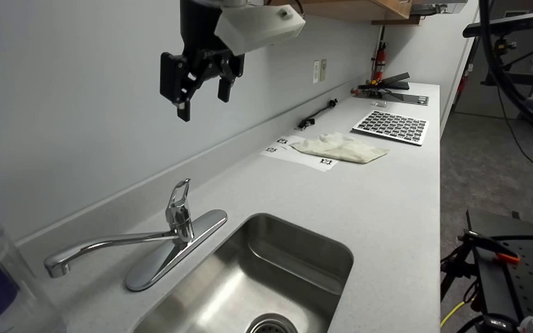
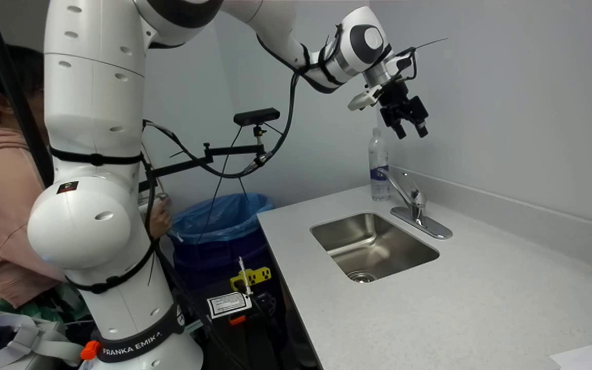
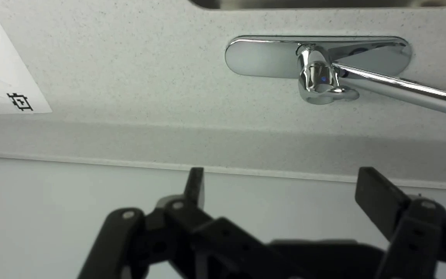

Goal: Close the tap and move the spout to the right

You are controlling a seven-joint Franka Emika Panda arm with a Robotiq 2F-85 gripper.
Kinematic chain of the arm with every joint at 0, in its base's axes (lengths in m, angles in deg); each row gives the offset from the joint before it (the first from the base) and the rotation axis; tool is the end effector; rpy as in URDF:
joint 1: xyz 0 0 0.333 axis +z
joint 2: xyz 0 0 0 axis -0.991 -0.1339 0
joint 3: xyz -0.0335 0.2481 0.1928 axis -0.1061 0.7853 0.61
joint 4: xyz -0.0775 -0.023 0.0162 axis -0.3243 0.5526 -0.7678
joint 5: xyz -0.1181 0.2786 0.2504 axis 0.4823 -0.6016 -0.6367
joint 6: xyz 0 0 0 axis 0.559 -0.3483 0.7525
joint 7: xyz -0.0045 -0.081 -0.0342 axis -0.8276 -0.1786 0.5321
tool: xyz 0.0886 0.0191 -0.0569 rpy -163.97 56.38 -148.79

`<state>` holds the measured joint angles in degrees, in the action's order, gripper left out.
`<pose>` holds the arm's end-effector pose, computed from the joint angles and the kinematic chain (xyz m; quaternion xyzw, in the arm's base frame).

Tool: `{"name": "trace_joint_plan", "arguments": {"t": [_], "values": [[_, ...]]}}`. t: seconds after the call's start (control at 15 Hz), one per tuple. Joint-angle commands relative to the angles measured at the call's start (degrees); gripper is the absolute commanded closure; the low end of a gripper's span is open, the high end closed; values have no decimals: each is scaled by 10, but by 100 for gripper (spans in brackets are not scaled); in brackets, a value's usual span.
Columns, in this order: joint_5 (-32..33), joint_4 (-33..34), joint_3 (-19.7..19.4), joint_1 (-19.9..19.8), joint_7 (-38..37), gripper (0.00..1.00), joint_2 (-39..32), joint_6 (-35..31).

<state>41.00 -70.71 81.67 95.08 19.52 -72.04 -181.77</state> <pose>0.6517 0.2034 0.4429 0.9781 -0.0170 0.1932 0.0752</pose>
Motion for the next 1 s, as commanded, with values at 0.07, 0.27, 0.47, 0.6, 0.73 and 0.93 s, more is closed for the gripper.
{"name": "trace_joint_plan", "arguments": {"t": [0.07, 0.27, 0.47, 0.6, 0.73, 0.93], "values": [[-1, 60, -30, 30, -11, 0, -68, -4], [-10, 90, -40, 40, -9, 0, -101, 2], [-15, 117, -51, 45, -7, 0, -130, 7], [-16, 134, -59, 48, -4, 0, -149, 9], [-21, 150, -63, 49, 0, 0, -166, 11], [-34, 163, -64, 50, 2, 0, -181, 17]]}}
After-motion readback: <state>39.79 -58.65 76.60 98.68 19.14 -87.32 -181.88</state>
